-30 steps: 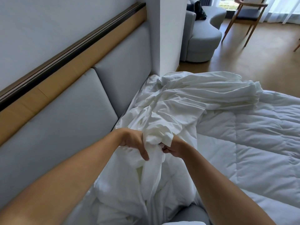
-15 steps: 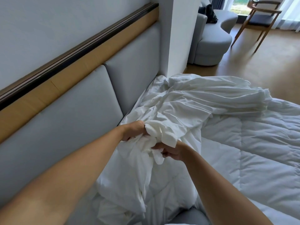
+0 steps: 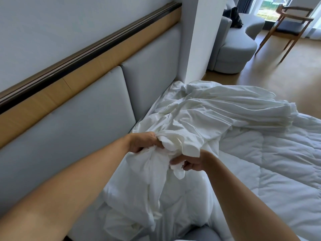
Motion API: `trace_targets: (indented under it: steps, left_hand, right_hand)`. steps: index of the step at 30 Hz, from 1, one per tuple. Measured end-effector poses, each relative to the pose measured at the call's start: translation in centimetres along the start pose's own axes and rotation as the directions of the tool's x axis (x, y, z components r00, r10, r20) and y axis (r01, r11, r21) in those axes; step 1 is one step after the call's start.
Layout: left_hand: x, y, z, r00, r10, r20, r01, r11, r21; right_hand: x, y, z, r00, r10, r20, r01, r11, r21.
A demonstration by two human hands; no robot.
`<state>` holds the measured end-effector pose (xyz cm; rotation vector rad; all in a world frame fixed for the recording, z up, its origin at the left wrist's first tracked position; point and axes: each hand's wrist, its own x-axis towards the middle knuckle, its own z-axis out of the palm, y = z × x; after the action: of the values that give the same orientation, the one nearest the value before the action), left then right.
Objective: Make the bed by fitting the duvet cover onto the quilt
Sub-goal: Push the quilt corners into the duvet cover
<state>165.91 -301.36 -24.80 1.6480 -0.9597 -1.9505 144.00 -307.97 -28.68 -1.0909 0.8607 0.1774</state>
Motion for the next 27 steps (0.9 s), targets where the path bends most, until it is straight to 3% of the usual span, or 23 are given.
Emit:
trace_targets:
  steps: [2, 5, 10, 12, 18, 23, 27]
  left_hand:
    - [0.7, 0.1, 0.6, 0.995, 0.076, -0.072, -0.077, 0.997, -0.001]
    - [1.0, 0.0, 0.5, 0.979, 0.133, -0.154, -0.129, 0.991, 0.037]
    - [-0.3, -0.3, -0.5, 0.997, -0.036, 0.072, 0.013, 0.957, 0.291]
    - [-0.5, -0.3, -0.4, 0.997, -0.012, 0.072, -0.013, 0.941, 0.337]
    - [0.0, -0.1, -0.5, 0.967, 0.213, -0.141, -0.208, 0.977, 0.047]
    - [0.6, -0.9, -0.7, 0.947, 0.222, -0.230, -0.237, 0.971, -0.039]
    - [0.0, -1.3, -1.2, 1.000, 0.000, -0.027, 0.004, 0.991, 0.135]
  right_hand:
    - [0.0, -0.1, 0.7, 1.000, 0.001, -0.028, -0.004, 0.995, -0.098]
    - [0.1, -0.3, 0.5, 0.992, -0.092, -0.091, 0.086, 0.994, -0.069]
    - [0.0, -0.2, -0.4, 0.985, -0.150, -0.090, 0.158, 0.983, 0.096]
    - [0.3, -0.2, -0.4, 0.984, -0.142, -0.110, 0.154, 0.981, 0.117]
    - [0.7, -0.2, 0.0, 0.989, -0.124, -0.084, 0.141, 0.959, 0.246]
    - [-0.3, -0.5, -1.1, 0.998, -0.051, 0.041, 0.049, 0.997, 0.065]
    - [-0.5, -0.2, -1.4, 0.999, -0.051, -0.017, 0.048, 0.993, -0.112]
